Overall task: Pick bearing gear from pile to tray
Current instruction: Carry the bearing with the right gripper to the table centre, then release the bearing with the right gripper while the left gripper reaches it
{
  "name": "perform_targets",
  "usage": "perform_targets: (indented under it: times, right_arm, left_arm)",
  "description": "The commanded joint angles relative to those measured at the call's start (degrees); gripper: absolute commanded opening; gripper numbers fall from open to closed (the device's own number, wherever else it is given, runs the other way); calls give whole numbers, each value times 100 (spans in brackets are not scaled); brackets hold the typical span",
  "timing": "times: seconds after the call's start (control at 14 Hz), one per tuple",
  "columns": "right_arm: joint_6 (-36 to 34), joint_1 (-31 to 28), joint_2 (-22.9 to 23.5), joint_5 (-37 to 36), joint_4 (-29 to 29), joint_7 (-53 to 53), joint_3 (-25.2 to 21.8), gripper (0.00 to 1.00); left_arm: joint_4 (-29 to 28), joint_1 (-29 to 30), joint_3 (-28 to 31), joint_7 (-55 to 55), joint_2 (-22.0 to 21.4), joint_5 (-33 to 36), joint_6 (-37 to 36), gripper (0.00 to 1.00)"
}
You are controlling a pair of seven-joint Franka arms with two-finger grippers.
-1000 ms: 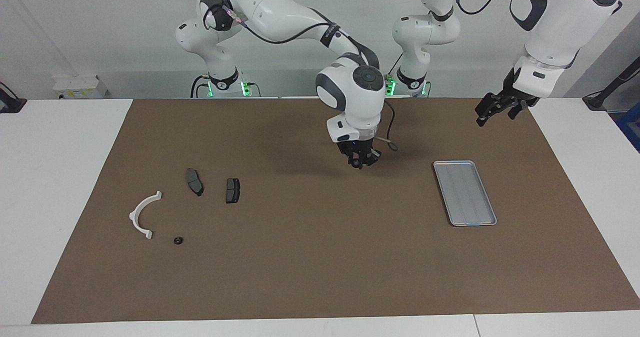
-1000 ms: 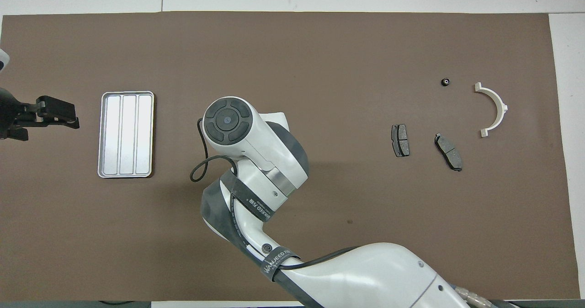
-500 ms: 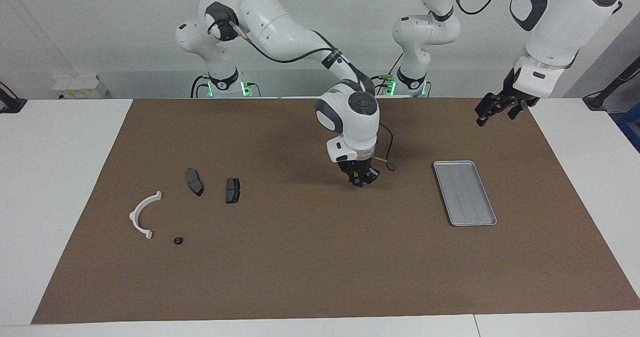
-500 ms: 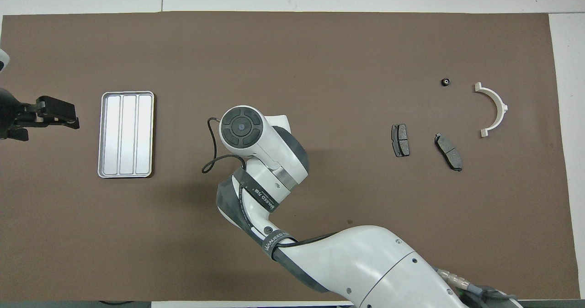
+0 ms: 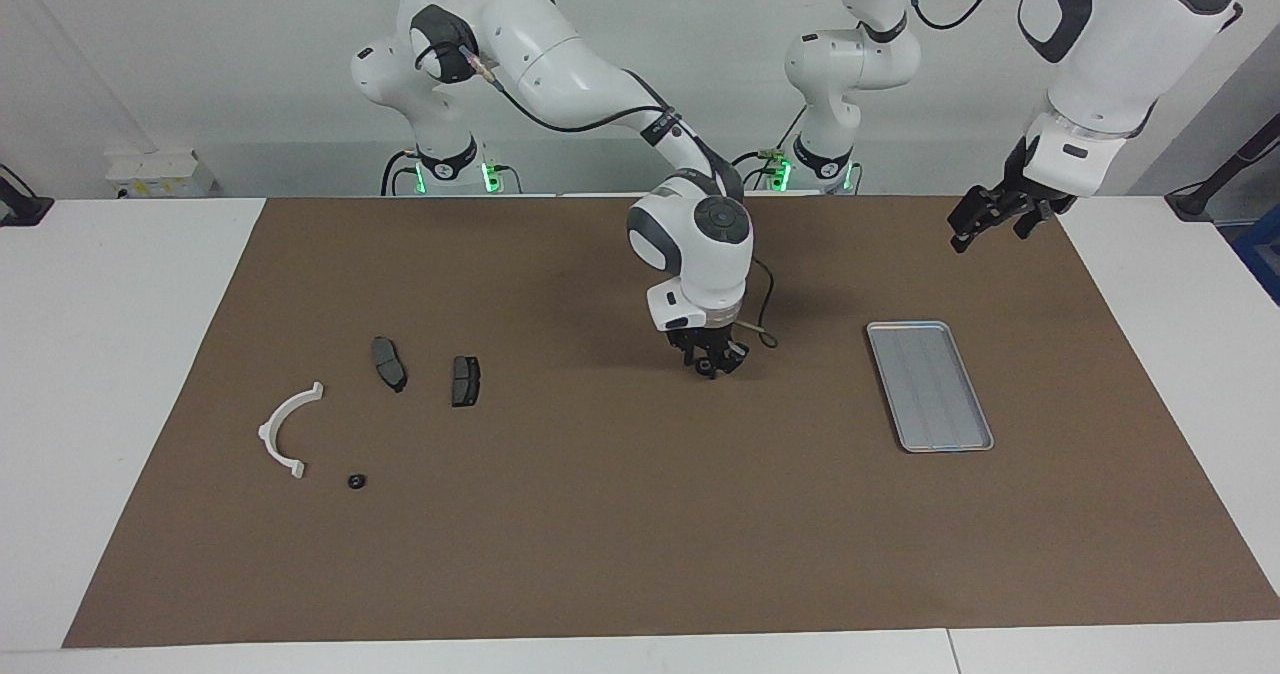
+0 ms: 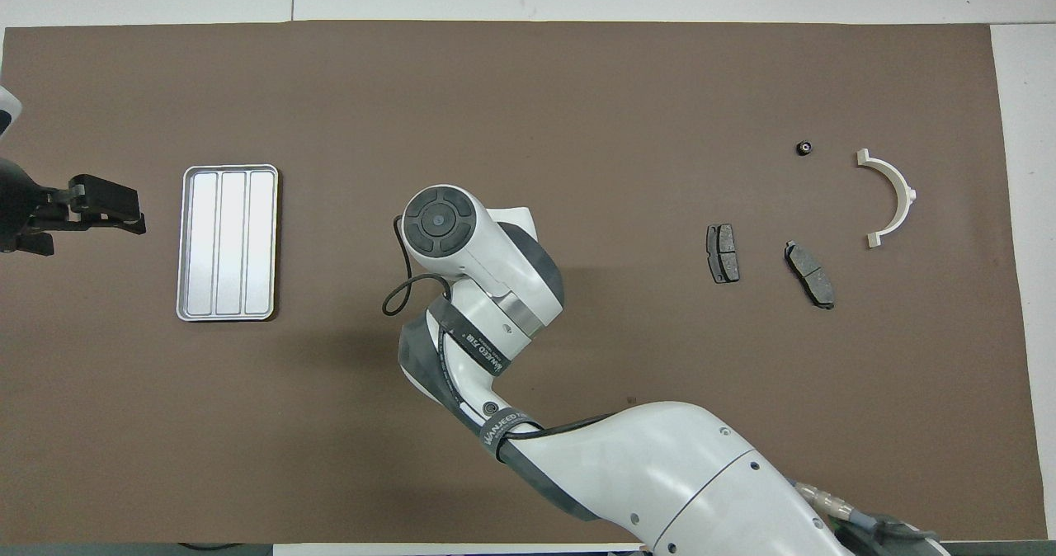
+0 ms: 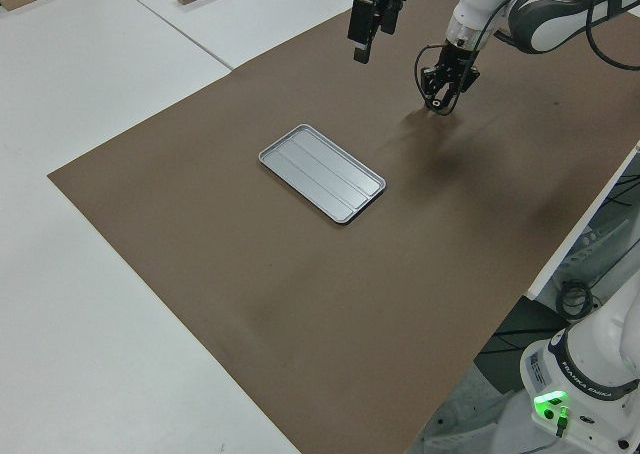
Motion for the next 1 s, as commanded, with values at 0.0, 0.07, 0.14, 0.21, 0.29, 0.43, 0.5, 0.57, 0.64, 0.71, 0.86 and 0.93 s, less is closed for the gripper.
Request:
perform_targets:
  times: [0.0,0.07,0.14,0.21,0.29,0.43,0.5,0.57,0.64,0.71,0.86,0.93]
  right_arm:
    - [-1328,-605,-278,1,840,-938,118,100]
    - [-1506,-860,-497,19,860,-1447,127,100]
    - [-1586,-1106,-725,45,843,-2105,127,100]
    - [-1787,-1326,-884,37,826,-2912,110,100]
    - [-1928,-1598,-1008,2,817,-3651,101,100]
    - [-1930,-2186,-1166,-25,651,-5127,101,100]
    - [-1851,-2555,-1167,-25,589,-5970,101,100]
    - [-1642,-2915,-1167,-25,466,-6701,101,100]
    - [-1335,-3206,-1245,-25,187,-7265,101,100]
    - [-1036,-3374,-1333,-25,-103,-7627,101,100]
    - [-368,-3726,-1395,-51,-683,-7842,92,100]
    - [-8,-3840,-1395,-77,-965,-7877,83,100]
  left_arm:
    - [-212,-45,33,-100,-141,-54,14,100]
    - [-273,-54,24,-336,-159,-89,110,100]
    - [-404,-62,15,-547,-194,-124,215,100]
    - [-467,-202,15,-636,-176,-133,364,100]
    - [-485,-473,24,-994,-98,-133,487,100]
    - [-642,-965,6,-2029,130,-124,1039,100]
    - [-687,-1333,15,-2556,375,-124,1347,100]
    - [-687,-1572,15,-3005,612,-124,1620,100]
    - [-783,-1774,6,-3271,780,-124,1953,100]
    - [-1053,-1933,-3,-3526,817,-133,2470,100]
    - [-1127,-2502,32,-4053,1436,-133,3080,100]
    - [-918,-2697,24,-4352,1832,-125,3116,100]
